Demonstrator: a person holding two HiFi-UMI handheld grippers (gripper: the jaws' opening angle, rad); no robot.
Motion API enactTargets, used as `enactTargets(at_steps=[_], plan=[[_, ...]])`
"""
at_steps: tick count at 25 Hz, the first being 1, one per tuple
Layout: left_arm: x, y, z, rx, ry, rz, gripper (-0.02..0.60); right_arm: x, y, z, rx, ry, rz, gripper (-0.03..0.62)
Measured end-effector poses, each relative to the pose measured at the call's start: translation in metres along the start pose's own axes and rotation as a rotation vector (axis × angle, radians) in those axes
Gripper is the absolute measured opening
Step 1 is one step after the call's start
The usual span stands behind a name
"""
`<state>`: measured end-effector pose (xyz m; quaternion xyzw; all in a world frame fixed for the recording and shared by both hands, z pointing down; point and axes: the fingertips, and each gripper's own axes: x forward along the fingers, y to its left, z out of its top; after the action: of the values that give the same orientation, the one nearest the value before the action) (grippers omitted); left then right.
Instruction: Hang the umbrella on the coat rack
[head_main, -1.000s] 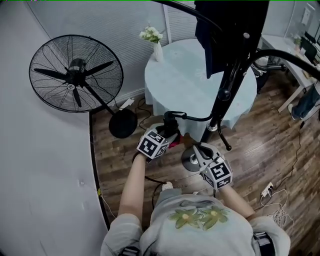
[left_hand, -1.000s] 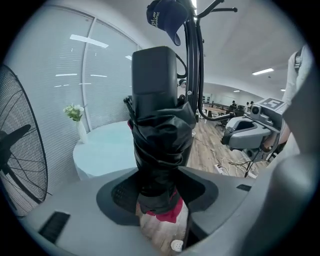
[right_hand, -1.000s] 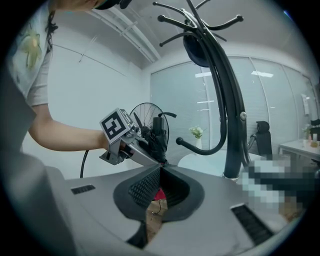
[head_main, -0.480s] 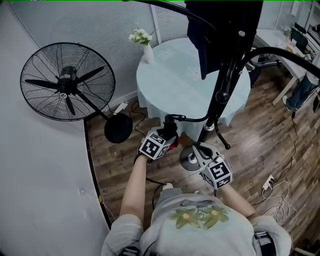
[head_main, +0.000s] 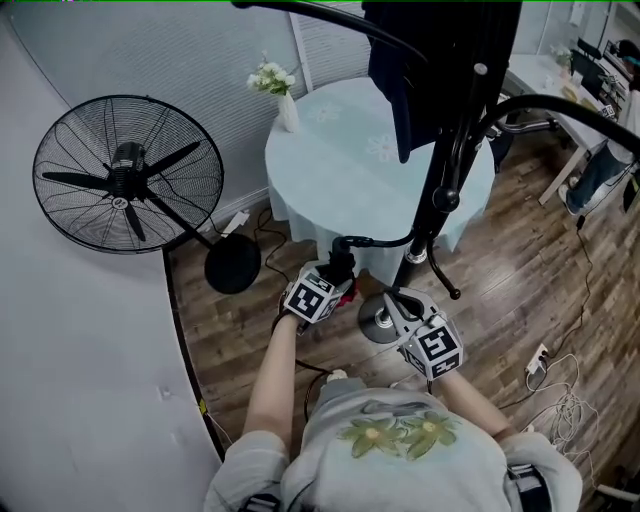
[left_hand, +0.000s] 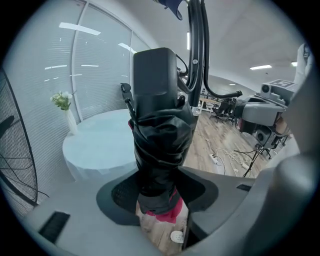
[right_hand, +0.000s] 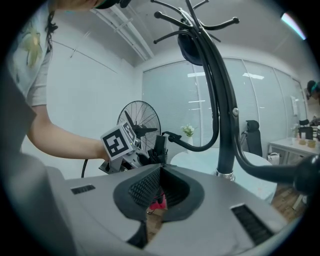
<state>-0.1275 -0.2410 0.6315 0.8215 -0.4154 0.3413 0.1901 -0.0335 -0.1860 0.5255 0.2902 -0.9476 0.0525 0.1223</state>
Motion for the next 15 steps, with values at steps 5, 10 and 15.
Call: enactTargets(at_steps=[5,10,15], plan=[[0.008,-0.001,-0.007,-0.006,0.016,-0.015,0.215,-0.002,-0.002,0.001,0.006,-0.005,-0.022,0.003],[0.015,-0.002,-0.011,-0.005,0.027,-0.024,0.215,-0.004,-0.006,-0.003,0.017,0.002,-0.044,0.003],[0.021,-0.005,-0.015,-0.007,0.035,-0.036,0.215,-0.006,-0.009,-0.007,0.026,0.009,-0.062,0.003]])
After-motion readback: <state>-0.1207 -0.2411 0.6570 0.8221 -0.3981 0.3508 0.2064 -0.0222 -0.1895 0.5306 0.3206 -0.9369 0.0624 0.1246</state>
